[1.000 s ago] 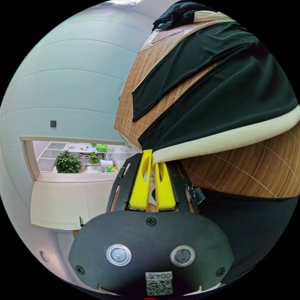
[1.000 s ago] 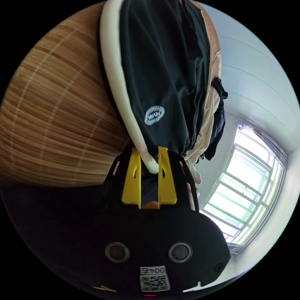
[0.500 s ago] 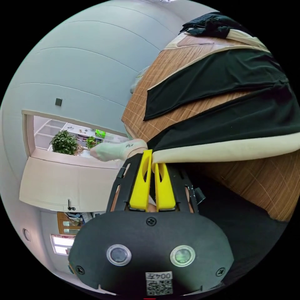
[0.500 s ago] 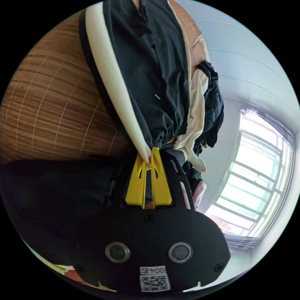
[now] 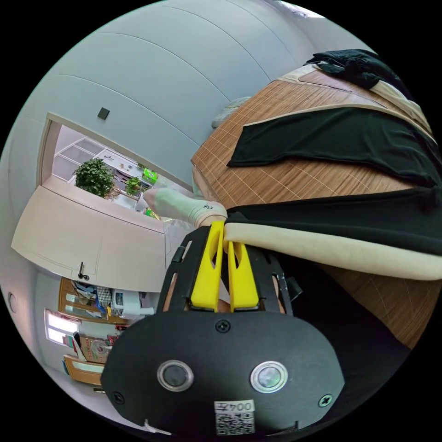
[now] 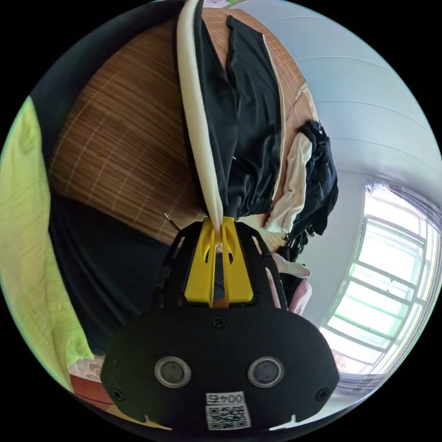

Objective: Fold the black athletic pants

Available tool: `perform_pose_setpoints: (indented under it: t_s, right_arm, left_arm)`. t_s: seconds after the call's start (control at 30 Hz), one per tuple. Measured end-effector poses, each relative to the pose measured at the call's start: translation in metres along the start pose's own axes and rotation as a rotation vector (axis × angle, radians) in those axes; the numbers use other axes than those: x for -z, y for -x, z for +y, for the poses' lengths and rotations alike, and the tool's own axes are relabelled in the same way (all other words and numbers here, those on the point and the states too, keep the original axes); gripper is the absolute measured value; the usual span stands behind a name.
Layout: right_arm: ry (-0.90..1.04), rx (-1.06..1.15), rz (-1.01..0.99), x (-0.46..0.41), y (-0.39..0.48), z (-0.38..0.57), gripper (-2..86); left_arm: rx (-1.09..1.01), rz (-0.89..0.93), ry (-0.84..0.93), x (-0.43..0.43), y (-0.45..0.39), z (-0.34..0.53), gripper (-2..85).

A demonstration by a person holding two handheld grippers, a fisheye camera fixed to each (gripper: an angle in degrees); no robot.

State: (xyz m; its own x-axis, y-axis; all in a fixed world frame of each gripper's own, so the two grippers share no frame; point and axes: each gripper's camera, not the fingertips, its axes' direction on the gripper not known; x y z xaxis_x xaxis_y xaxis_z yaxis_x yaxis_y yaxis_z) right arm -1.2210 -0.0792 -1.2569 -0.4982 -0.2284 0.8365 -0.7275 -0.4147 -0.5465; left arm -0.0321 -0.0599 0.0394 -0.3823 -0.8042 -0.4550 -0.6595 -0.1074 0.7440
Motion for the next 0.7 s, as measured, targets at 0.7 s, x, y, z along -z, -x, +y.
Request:
perform_pose_setpoints:
  t_s: [0.7]
  right_arm:
    - [-0.234, -0.039, -0.541, -0.184, -0.322, 0.113, -0.5]
  left_arm:
    - [-0.241, -0.296, 0.0, 0.017, -0.125, -0.224, -0.5]
